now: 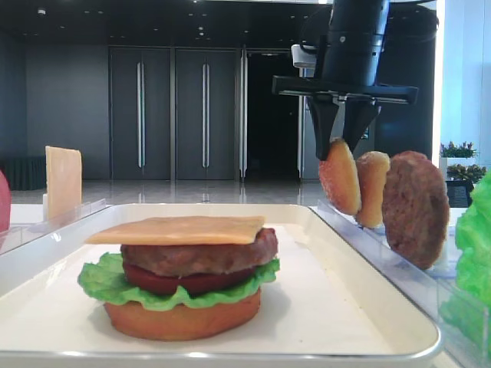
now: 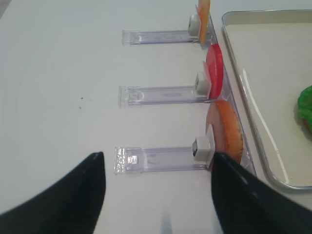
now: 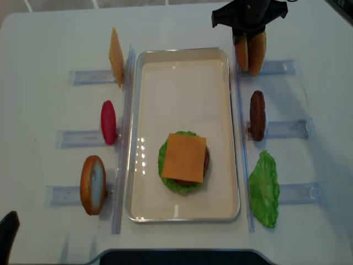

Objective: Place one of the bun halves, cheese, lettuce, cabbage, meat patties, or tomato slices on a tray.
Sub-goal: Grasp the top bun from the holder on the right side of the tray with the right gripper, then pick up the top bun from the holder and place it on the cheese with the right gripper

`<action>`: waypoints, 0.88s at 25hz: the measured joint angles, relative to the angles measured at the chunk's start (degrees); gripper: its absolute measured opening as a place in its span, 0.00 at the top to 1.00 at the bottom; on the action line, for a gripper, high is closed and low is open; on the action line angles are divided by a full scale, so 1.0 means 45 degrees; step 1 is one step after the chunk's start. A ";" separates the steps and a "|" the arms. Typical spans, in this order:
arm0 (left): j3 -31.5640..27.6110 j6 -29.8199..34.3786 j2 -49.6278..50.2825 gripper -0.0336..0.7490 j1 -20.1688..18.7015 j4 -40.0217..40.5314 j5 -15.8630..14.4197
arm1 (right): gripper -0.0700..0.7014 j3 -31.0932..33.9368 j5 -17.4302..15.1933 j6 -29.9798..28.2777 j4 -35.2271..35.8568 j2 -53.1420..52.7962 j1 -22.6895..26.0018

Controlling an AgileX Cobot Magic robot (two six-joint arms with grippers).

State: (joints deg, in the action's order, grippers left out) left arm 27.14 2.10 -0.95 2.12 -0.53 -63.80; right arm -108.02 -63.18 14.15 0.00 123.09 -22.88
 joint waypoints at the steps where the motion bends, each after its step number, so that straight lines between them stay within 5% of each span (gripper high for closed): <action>1: 0.0000 0.0000 0.0000 0.30 0.0000 0.0000 0.0000 | 0.61 0.0000 -0.0079 0.0000 0.0104 -0.0109 0.0000; 10: 0.0000 0.0000 0.0000 0.30 0.0000 0.0000 0.0000 | 0.61 -0.0364 -0.0322 0.0000 0.1012 -0.1544 0.0000; 14: 0.0000 0.0000 0.0000 0.30 0.0000 0.0000 0.0000 | 0.61 -0.0369 -0.1035 -0.0050 0.1236 -0.1893 0.0000; 22: 0.0000 0.0000 0.0000 0.30 0.0000 0.0000 0.0000 | 0.61 -0.0369 -0.1450 -0.1154 0.2959 -0.2872 0.0000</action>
State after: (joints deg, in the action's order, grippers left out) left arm 27.14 2.10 -0.95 2.12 -0.53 -63.80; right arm -109.68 -69.70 8.95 13.32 110.17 -22.88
